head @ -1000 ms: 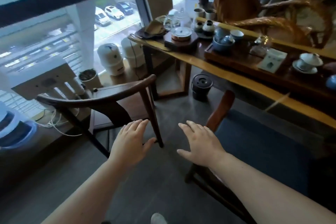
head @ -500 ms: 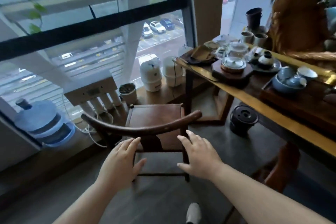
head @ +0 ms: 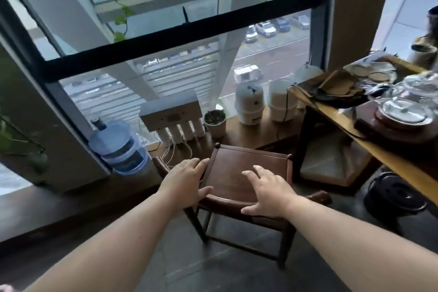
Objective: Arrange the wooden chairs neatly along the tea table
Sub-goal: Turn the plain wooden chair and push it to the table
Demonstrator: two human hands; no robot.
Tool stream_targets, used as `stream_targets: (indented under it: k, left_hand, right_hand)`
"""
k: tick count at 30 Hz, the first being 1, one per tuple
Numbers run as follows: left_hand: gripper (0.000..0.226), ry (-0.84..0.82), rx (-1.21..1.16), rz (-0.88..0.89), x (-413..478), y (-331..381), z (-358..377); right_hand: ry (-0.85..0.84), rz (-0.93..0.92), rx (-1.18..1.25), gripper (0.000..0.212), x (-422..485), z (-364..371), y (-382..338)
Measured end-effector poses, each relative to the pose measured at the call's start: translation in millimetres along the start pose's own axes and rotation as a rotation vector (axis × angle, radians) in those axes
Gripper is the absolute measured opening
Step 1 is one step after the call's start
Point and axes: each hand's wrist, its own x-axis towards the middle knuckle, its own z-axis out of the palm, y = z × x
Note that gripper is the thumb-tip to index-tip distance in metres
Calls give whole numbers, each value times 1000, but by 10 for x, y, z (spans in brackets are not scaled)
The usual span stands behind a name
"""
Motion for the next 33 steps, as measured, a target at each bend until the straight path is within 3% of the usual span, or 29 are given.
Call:
stream_targets:
  k: [8, 14, 17, 20, 23, 25, 27, 29, 33]
  left_hand:
    - [89, -101, -17, 96, 347, -441, 306]
    - [94, -287, 15, 244, 567, -805, 609]
    - [100, -435, 80, 307, 623, -998, 732]
    - [118, -436, 129, 390, 680, -1102, 827]
    - [119, -456, 169, 493, 766, -1123, 876]
    - [107, -487, 213, 545, 808, -1113, 882]
    - [66, -495, 237, 551, 823, -1068, 857]
    - [41, -525, 255, 549, 825, -1010, 816]
    - [32, -619, 289, 550, 844, -985, 762]
  right_hand:
    - [-402, 53, 98, 114, 187, 246, 67]
    - [-490, 128, 17, 63, 317, 181, -89]
    - [-542, 162, 31, 59, 395, 175, -138]
    - [-559, 216, 68, 62, 428, 198, -120]
    - [-576, 288, 93, 66, 458, 216, -115]
    - [-630, 325, 99, 50, 479, 166, -154]
    - [-662, 351, 100, 34, 496, 98, -193]
    - [-656, 378, 92, 28, 508, 57, -229]
    - [-634, 423, 89, 32, 470, 87, -308]
